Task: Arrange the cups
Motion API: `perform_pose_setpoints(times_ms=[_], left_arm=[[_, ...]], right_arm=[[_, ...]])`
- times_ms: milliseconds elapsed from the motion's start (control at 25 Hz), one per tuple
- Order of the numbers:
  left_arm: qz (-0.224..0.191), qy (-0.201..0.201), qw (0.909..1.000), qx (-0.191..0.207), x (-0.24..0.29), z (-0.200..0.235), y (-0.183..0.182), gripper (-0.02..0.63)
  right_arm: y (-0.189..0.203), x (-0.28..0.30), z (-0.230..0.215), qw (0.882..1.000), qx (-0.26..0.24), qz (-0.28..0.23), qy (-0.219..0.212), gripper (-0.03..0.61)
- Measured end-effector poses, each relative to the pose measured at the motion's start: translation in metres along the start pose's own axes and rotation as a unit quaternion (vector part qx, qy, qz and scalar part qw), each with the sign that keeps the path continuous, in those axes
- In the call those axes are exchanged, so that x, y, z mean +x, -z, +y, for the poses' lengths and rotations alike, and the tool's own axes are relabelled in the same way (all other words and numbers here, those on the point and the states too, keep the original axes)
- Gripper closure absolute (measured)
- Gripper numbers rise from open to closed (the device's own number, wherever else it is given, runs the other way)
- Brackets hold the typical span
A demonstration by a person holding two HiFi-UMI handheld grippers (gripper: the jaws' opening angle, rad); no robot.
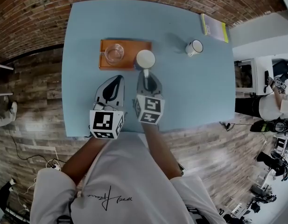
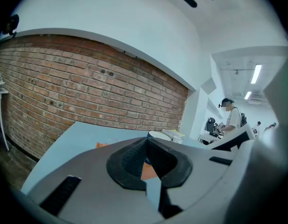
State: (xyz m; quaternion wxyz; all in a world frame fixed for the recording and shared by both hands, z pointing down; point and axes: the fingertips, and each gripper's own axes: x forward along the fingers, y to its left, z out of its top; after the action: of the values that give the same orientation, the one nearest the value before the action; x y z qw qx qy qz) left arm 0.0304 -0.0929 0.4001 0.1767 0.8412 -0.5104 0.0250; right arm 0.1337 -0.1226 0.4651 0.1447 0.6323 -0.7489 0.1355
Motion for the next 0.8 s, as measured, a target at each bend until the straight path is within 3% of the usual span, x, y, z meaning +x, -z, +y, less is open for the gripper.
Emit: perform_pose_setpoints(times_ms=[800], left_arm=[[0.006,-0.012,0.9999,-0.003,-0.003,0.019,0.000,0.607]], right_arm=[[0.010,0.032,0.006,1.000,0.009,-0.004,0.025,0.517]])
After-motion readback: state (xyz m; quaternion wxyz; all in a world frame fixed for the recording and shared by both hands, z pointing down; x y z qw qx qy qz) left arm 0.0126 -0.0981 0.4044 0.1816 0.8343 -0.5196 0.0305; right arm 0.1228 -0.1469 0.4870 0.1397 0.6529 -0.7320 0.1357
